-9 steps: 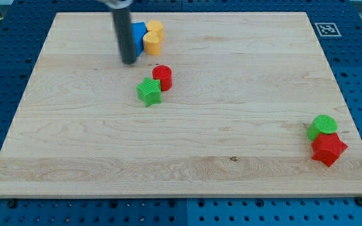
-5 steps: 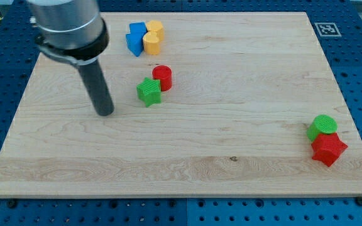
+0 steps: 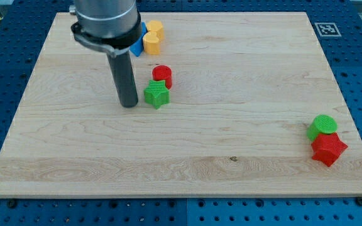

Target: Move the green star right a bit and left

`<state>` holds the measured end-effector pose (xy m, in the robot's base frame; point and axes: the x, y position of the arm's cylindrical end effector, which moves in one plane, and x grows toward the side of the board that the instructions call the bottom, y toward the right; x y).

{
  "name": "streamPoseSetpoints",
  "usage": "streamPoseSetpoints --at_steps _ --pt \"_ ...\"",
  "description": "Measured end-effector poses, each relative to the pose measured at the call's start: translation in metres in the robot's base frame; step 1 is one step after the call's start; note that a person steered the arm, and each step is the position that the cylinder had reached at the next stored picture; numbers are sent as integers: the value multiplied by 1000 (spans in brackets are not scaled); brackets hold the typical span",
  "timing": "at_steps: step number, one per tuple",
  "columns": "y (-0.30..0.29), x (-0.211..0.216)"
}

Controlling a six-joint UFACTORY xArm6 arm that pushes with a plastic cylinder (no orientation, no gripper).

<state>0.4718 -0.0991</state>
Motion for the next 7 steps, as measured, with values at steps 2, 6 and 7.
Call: streamPoseSetpoints --at_steps 2,6,7 --pt "55 13" --pt "11 -15" --pt "11 -16"
